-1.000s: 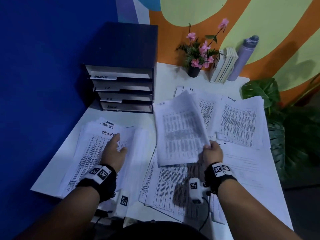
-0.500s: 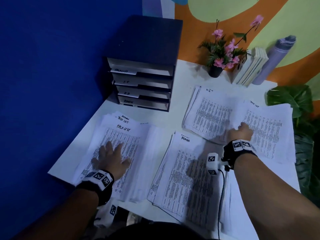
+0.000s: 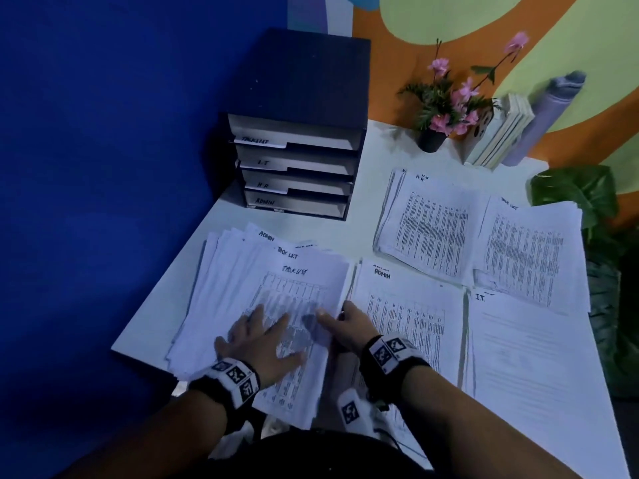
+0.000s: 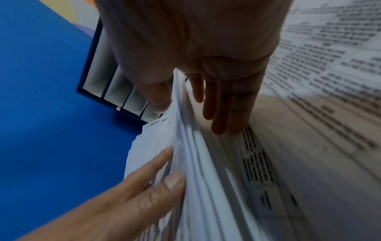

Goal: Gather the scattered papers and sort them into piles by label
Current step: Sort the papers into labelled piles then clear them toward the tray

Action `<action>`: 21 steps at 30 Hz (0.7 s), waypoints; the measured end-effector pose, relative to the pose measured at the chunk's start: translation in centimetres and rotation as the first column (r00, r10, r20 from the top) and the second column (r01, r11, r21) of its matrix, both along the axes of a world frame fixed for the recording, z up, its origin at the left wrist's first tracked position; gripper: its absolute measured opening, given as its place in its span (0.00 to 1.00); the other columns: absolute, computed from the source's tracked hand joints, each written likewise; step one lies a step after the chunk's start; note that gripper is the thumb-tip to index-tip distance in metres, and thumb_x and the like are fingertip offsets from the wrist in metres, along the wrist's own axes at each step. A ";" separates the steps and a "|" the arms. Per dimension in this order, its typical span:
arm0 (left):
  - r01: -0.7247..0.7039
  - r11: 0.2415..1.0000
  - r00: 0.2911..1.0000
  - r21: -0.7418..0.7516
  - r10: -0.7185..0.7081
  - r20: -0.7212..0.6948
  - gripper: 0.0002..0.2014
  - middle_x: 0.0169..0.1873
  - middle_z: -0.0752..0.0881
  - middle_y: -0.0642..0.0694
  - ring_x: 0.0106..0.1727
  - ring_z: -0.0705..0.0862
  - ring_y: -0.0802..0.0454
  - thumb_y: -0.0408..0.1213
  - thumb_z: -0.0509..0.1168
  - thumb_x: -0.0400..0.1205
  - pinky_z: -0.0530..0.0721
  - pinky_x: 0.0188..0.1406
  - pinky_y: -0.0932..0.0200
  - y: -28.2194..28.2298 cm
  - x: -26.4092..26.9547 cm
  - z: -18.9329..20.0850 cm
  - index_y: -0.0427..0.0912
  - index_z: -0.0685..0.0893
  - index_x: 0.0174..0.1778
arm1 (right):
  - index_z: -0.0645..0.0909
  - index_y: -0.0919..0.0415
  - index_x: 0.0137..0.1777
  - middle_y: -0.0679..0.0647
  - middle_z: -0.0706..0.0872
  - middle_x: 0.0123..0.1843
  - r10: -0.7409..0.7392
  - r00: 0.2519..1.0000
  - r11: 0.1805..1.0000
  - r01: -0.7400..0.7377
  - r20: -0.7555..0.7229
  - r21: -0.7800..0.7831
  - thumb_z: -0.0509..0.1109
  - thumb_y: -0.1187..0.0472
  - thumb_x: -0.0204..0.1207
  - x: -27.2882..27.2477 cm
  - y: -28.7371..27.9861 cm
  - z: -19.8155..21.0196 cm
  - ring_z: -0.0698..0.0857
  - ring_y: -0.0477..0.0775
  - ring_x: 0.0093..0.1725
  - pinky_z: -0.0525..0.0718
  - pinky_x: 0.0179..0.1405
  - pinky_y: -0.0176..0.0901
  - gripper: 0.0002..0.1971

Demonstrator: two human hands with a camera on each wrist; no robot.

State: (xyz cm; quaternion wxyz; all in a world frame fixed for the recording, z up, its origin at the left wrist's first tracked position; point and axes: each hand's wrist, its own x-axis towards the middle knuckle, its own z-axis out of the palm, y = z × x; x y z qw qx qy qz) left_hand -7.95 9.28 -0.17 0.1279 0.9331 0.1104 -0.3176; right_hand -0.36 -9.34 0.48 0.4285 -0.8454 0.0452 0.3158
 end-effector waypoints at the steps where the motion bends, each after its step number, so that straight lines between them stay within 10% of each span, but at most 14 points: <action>1: 0.024 0.999 1.000 -0.029 -0.024 0.018 0.45 0.83 0.36 0.56 0.84 0.40 0.43 0.82 0.49 0.65 0.48 0.75 0.28 0.2 -0.1 0.2 0.76 0.41 0.77 | 0.76 0.55 0.53 0.53 0.84 0.49 -0.005 0.999 1.000 0.006 0.035 -0.031 0.70 0.49 0.78 -0.2 0.4 -0.3 0.84 0.55 0.48 0.81 0.43 0.40 0.12; 8: -0.295 0.935 0.884 -0.195 0.345 0.317 0.38 0.81 0.62 0.42 0.81 0.62 0.41 0.52 0.64 0.81 0.65 0.77 0.41 4.8 2.4 -0.2 0.48 0.54 0.84 | 0.80 0.54 0.37 0.60 0.87 0.31 -0.345 0.938 0.929 0.342 0.000 0.143 0.66 0.65 0.70 0.0 -0.5 -2.0 0.91 0.69 0.38 0.89 0.39 0.71 0.05; 15: -0.442 0.731 0.789 -0.520 0.592 0.161 0.29 0.69 0.79 0.41 0.67 0.79 0.43 0.45 0.68 0.80 0.77 0.67 0.52 8.7 3.5 -0.4 0.40 0.70 0.76 | 0.77 0.56 0.50 0.63 0.85 0.40 -0.383 0.921 0.918 0.369 0.077 0.148 0.66 0.70 0.76 0.4 -0.8 -0.4 0.85 0.61 0.38 0.89 0.44 0.66 0.09; 21: -0.436 0.720 0.813 -0.541 0.573 0.107 0.23 0.60 0.83 0.44 0.57 0.82 0.47 0.35 0.70 0.78 0.77 0.59 0.58 8.8 3.2 -1.1 0.42 0.75 0.69 | 0.81 0.59 0.38 0.61 0.87 0.35 -0.377 0.917 0.925 0.380 0.128 -0.005 0.65 0.65 0.80 0.4 -2.0 -0.3 0.87 0.62 0.38 0.90 0.45 0.61 0.09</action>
